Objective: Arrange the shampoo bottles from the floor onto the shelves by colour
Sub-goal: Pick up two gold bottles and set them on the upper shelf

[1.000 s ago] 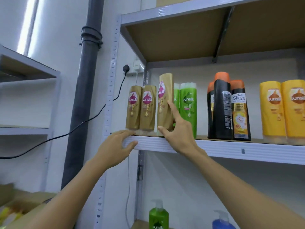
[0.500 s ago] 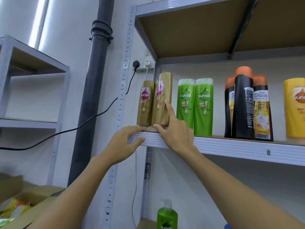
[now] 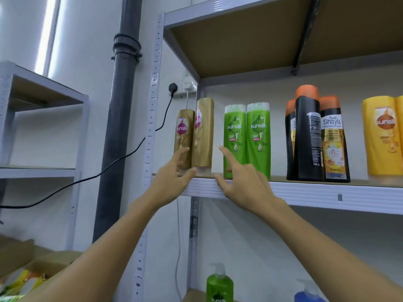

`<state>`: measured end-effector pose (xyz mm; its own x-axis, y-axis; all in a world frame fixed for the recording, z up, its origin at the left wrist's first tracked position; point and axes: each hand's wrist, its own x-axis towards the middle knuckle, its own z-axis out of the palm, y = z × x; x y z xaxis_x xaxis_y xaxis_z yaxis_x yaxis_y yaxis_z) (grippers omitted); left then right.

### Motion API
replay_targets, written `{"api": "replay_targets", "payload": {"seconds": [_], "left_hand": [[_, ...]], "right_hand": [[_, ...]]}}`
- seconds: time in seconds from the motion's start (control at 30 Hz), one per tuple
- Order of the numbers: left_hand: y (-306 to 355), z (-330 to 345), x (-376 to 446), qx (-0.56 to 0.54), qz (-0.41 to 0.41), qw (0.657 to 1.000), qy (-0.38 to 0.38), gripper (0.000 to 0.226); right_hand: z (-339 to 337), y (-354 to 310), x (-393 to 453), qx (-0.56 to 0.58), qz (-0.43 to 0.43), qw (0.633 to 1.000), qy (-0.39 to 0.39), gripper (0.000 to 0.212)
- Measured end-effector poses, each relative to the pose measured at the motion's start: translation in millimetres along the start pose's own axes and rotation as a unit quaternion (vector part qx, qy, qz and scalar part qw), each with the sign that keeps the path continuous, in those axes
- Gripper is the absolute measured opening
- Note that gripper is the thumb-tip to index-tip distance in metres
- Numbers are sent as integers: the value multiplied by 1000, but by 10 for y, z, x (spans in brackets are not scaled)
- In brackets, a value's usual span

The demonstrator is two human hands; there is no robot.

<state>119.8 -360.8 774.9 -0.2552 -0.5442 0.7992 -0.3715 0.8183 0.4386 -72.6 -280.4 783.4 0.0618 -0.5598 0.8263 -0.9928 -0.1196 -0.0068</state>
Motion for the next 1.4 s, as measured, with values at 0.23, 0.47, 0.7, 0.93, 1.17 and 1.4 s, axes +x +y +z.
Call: {"api": "replay_targets", "payload": {"seconds": [0.23, 0.47, 0.7, 0.93, 1.17, 1.4], "left_hand": [[122, 176, 225, -72, -10, 997, -1, 61], [92, 245, 271, -71, -3, 997, 24, 68], [73, 272, 300, -72, 6, 997, 29, 71], [22, 196, 208, -74, 9, 997, 14, 72], [-50, 124, 148, -33, 39, 995, 82, 78], [-212, 48, 170, 23, 2, 994, 106, 71]], "right_hand": [[-77, 253, -140, -2, -28, 1000, -3, 75], [-55, 253, -152, 6, -33, 999, 1, 69], [-67, 244, -157, 3, -33, 999, 0, 70], [7, 160, -188, -4, -15, 999, 28, 62], [203, 27, -153, -38, 2, 998, 58, 54], [218, -61, -133, -42, 9, 997, 59, 52]]}}
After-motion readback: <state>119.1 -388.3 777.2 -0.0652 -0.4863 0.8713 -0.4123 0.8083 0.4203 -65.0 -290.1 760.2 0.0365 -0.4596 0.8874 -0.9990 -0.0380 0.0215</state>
